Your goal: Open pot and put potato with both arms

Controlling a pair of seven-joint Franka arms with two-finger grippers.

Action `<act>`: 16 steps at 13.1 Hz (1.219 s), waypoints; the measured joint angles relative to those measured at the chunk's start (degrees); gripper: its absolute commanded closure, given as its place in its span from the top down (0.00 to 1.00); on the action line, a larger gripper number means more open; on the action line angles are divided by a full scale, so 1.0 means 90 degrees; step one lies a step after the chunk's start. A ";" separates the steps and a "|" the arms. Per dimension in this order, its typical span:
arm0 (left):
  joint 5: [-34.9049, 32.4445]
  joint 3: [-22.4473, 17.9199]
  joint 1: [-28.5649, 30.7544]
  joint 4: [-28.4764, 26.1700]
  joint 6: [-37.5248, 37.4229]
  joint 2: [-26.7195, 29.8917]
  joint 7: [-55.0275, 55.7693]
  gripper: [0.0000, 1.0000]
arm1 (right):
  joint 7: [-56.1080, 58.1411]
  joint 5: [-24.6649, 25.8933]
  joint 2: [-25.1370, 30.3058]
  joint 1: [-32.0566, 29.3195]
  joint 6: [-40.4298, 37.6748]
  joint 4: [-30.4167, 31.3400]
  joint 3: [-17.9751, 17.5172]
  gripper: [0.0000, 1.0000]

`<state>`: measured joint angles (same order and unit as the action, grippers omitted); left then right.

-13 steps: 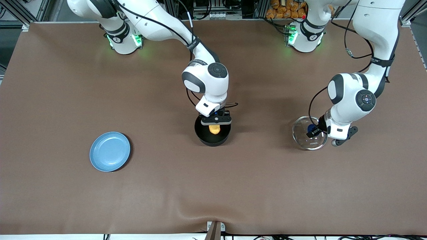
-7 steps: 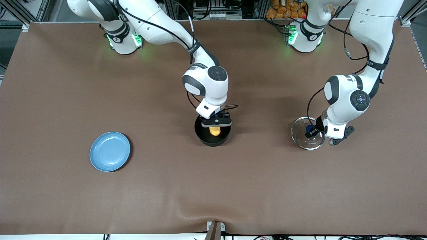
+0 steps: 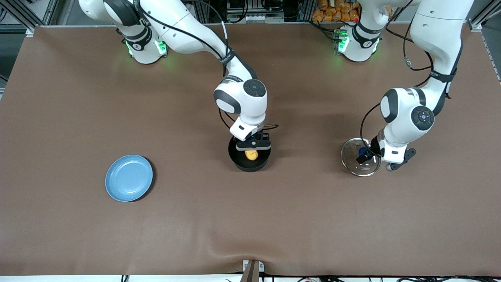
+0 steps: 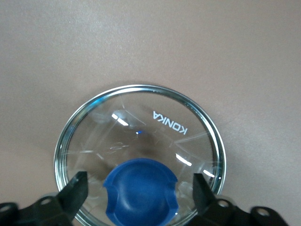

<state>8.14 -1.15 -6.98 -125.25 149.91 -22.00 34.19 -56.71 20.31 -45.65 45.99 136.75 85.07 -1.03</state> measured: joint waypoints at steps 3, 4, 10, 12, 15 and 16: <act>0.0004 0.0000 0.0007 0.0085 -0.0283 0.0321 0.0003 1.00 | 0.0000 0.0000 -0.0001 -0.0001 0.0000 -0.0037 0.0007 0.63; 0.0005 -0.0003 0.0010 0.0153 -0.0555 0.0531 0.0004 1.00 | 0.0000 0.0000 0.0004 -0.0002 -0.0002 -0.0092 0.0015 0.63; 0.0005 -0.0044 0.0137 0.1341 -0.3011 0.1827 -0.0018 1.00 | 0.0046 -0.0129 0.0748 -0.0152 -0.1189 -0.0501 0.0022 0.64; 0.0005 -0.0050 0.0197 0.1781 -0.3594 0.1934 -0.0119 1.00 | 0.0493 -0.0586 0.1311 -0.0161 -0.1817 -0.0523 0.0025 0.67; 0.0005 -0.0056 0.0317 0.2203 -0.3923 0.2009 -0.0564 1.00 | 0.0917 -0.0882 0.2207 -0.0305 -0.2927 -0.0552 0.0034 0.92; 0.0005 -0.0059 0.0337 0.2326 -0.4114 0.2041 -0.0685 1.00 | 0.0963 -0.0900 0.2508 -0.0384 -0.3309 -0.0554 0.0037 1.00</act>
<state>8.19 -1.68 -3.95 -104.32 112.89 -3.63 28.03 -48.04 12.21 -23.08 42.53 106.97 80.08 -0.69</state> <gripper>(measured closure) 0.000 0.286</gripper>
